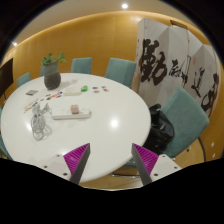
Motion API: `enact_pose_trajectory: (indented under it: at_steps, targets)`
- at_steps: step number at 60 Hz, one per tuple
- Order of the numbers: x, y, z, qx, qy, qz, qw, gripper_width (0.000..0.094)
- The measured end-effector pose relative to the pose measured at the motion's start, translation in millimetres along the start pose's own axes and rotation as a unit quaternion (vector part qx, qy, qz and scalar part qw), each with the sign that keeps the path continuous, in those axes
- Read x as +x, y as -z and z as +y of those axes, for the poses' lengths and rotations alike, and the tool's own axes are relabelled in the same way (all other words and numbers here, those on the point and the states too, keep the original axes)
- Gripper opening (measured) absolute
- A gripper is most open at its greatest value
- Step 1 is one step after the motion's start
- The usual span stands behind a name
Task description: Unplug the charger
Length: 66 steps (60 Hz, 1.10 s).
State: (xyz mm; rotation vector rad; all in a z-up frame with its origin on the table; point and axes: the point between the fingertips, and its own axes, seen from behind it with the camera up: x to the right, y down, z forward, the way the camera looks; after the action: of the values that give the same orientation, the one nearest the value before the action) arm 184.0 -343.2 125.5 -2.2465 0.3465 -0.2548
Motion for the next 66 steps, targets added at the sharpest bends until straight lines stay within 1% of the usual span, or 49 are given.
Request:
enact_pose_trajectory:
  at_steps: [6, 16, 21, 24, 29, 32, 35, 37, 38, 39, 40, 45, 56, 66]
  targets:
    - [-64, -33, -6, 0.005, 0.0, -0.032, 0.999, 0.0875]
    - [-140, -107, -63, 0.058, 0.008, -0.068, 0.996, 0.0871]
    - [-162, -152, -91, 0.078, 0.008, -0.073, 0.994, 0.0867]
    - [-172, -181, -104, 0.092, 0.011, -0.071, 0.993, 0.0845]
    - [-184, -226, -110, 0.088, 0.022, -0.067, 0.994, 0.0801]
    - [-192, -247, -110, 0.081, 0.024, -0.07, 0.994, 0.0748]
    - [-197, -262, -109, 0.076, 0.028, -0.071, 0.994, 0.065]
    - [-198, -269, -106, 0.073, 0.031, -0.069, 0.994, 0.0545]
    - [-200, -270, -109, 0.077, 0.03, -0.073, 0.994, 0.0498]
    - [-202, -270, -111, 0.084, 0.027, -0.075, 0.993, 0.0391]
    - [-202, -273, -111, 0.086, 0.027, -0.073, 0.993, 0.0346]
    - [-201, -271, -110, 0.088, 0.028, -0.068, 0.993, 0.0326]
    - [-201, -272, -110, 0.08, 0.016, -0.068, 0.994, 0.0195]
    - [-199, -270, -115, 0.064, 0.001, -0.057, 0.996, 0.0173]
